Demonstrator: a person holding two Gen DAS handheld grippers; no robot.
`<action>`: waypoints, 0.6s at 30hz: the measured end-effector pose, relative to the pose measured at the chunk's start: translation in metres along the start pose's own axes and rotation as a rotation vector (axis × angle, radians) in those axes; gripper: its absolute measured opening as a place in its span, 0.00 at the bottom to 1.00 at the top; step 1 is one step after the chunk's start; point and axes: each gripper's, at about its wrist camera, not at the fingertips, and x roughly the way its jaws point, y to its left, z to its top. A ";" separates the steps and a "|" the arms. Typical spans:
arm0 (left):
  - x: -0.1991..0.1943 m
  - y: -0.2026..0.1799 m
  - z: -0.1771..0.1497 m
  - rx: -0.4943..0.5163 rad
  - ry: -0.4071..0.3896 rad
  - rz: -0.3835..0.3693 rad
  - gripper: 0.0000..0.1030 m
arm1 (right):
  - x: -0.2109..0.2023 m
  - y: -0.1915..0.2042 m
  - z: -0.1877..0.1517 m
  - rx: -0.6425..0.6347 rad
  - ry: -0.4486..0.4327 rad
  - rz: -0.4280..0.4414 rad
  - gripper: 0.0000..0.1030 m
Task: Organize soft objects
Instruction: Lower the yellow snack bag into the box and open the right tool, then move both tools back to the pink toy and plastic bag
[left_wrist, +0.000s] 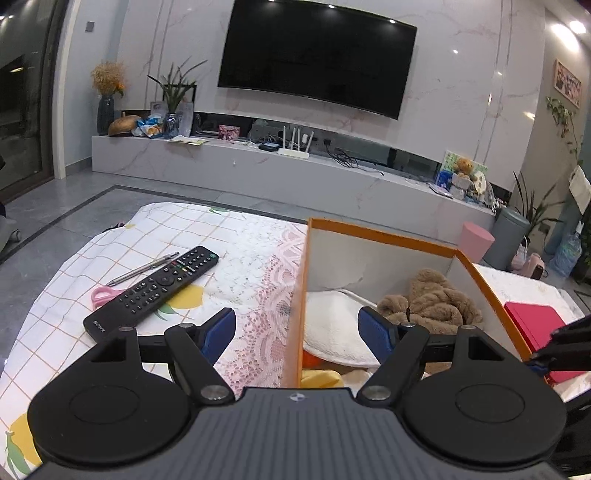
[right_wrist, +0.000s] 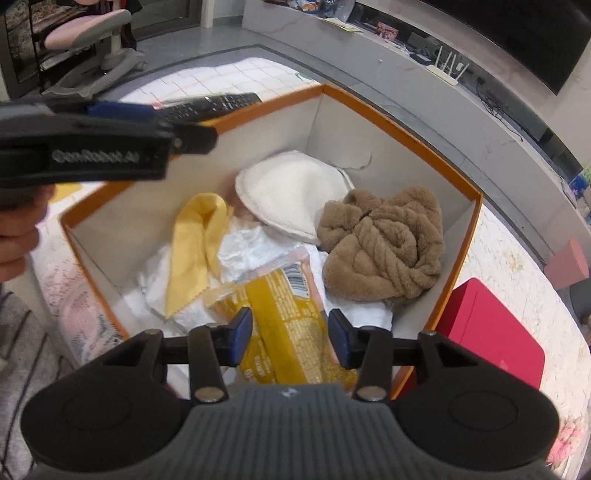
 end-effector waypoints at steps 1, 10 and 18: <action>-0.001 0.002 0.001 -0.005 -0.008 0.002 0.86 | -0.005 -0.001 0.001 0.003 -0.008 0.011 0.44; -0.004 0.006 0.003 -0.014 -0.007 -0.017 0.86 | -0.037 -0.004 -0.015 0.115 -0.101 0.017 0.60; -0.006 0.006 0.004 -0.031 -0.013 -0.053 0.86 | -0.061 0.001 -0.033 0.172 -0.219 -0.063 0.63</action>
